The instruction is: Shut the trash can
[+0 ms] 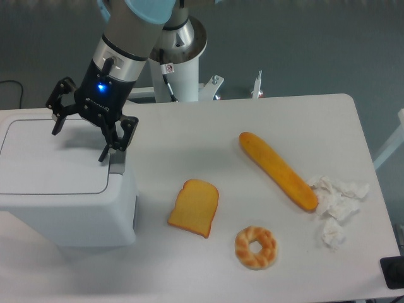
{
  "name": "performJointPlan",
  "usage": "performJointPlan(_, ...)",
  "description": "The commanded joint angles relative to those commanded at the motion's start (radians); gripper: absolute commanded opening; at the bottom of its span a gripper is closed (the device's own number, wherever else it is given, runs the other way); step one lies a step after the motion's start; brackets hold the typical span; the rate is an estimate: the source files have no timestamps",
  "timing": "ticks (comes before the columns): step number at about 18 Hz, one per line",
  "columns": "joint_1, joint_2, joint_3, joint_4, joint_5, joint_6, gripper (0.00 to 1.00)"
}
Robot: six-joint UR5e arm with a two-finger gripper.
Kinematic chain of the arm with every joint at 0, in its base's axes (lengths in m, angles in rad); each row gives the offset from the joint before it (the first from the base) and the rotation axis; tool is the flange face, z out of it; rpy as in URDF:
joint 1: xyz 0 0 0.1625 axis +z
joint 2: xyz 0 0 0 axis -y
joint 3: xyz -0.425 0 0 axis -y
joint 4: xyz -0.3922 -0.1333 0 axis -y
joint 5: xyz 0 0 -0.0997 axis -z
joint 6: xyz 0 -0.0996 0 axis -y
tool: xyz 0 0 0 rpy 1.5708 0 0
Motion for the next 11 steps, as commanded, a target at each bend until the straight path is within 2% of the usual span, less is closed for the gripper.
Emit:
performJointPlan(8,0.006,0.006,0.034,-0.002,0.002,-0.002,1.0)
performJointPlan(11,0.032,0.009,0.054,-0.002,0.015,0.0,1.0)
